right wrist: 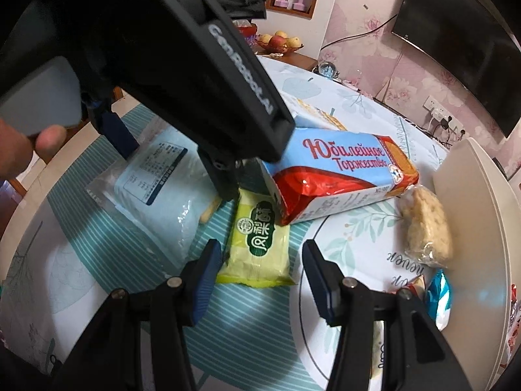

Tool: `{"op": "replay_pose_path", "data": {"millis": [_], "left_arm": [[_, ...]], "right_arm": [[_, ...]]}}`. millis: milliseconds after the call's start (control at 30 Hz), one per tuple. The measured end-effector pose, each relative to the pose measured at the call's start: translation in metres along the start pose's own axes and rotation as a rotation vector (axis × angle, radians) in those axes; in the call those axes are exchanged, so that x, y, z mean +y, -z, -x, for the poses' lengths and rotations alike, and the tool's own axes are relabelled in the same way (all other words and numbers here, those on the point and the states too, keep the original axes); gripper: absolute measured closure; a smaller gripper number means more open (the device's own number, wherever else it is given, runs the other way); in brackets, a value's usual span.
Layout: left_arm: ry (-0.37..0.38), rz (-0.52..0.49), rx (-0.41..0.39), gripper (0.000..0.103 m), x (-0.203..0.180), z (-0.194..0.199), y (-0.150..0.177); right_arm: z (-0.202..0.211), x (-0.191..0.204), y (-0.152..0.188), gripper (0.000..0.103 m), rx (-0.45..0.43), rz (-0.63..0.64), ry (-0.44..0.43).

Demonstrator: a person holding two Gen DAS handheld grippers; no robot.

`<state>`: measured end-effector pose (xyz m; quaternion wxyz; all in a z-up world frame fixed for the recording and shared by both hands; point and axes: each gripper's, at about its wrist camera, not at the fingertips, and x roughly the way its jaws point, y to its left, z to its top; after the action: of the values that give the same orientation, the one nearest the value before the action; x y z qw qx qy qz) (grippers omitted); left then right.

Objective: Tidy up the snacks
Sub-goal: 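Grasp the large white-blue printed bag with the left tool while the right tool grasps the green snack pack, then lift both held snacks and carry them toward the white bin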

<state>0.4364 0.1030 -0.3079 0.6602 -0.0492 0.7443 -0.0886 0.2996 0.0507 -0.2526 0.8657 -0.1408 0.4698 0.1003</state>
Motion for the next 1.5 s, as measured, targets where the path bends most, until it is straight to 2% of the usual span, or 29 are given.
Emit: {"op": "replay_pose_path", "data": {"millis": [67, 100, 267, 433, 633, 900, 1100, 1167, 1500], "left_arm": [[0.001, -0.006, -0.010, 0.008, 0.004, 0.002, 0.004], [0.001, -0.009, -0.014, 0.008, 0.006, 0.004, 0.007], [0.019, -0.011, -0.021, 0.009, 0.014, 0.010, 0.019], [-0.008, -0.018, -0.011, 0.010, 0.021, 0.015, 0.026], [-0.020, -0.025, 0.008, 0.012, 0.016, 0.016, 0.033], [-0.025, -0.041, 0.001, 0.015, 0.021, 0.029, 0.052], [-0.024, -0.046, -0.012, 0.023, 0.018, 0.031, 0.062], [-0.018, -0.045, -0.014, 0.027, 0.018, 0.036, 0.068], [0.039, 0.020, 0.006, 0.036, 0.033, 0.042, 0.093]], "right_arm": [[-0.001, 0.001, -0.001, 0.054, 0.006, 0.000, -0.009], [-0.001, 0.001, -0.001, 0.060, 0.007, 0.002, -0.018], [-0.003, 0.003, -0.002, 0.061, 0.016, 0.009, -0.012], [-0.004, 0.002, -0.005, 0.065, 0.033, -0.003, -0.008], [-0.004, 0.000, -0.006, 0.066, 0.051, -0.002, -0.010], [0.006, 0.004, 0.008, 0.067, 0.081, -0.018, -0.028], [0.019, 0.009, 0.020, 0.067, 0.093, -0.024, -0.035], [0.025, 0.010, 0.023, 0.067, 0.092, -0.028, -0.038], [0.044, 0.006, 0.026, 0.067, 0.080, -0.035, -0.040]]}}
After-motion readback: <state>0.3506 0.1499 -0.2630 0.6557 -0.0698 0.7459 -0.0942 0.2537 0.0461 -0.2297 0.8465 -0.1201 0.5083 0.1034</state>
